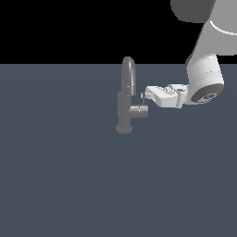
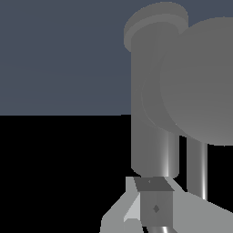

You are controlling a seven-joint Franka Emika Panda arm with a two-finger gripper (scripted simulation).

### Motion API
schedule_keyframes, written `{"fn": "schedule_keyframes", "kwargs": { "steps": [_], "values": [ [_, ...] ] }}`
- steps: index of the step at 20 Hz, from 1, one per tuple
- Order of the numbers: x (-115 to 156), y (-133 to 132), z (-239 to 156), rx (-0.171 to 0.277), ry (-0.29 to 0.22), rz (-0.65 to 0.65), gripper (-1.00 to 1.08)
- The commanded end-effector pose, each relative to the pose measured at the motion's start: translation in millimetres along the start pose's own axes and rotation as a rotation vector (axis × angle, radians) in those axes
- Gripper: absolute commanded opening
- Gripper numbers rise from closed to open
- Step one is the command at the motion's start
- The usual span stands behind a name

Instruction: Turn on the faucet by rotating a designated handle.

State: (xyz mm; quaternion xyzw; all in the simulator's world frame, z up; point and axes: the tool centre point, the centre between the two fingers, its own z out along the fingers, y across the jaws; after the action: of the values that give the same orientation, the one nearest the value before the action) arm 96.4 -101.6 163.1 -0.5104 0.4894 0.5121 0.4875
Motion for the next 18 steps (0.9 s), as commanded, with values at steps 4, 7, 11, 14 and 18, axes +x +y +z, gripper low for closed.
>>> {"fn": "schedule_keyframes", "kwargs": {
  "steps": [4, 7, 11, 14, 18],
  "values": [
    [-2, 10, 0, 0.0, 0.0, 0.0, -1.0],
    [-3, 15, 0, 0.0, 0.0, 0.0, -1.0],
    [-5, 23, 0, 0.0, 0.0, 0.0, -1.0],
    [-6, 29, 0, 0.0, 0.0, 0.0, -1.0],
    [-7, 36, 0, 0.0, 0.0, 0.0, -1.0]
  ]
}}
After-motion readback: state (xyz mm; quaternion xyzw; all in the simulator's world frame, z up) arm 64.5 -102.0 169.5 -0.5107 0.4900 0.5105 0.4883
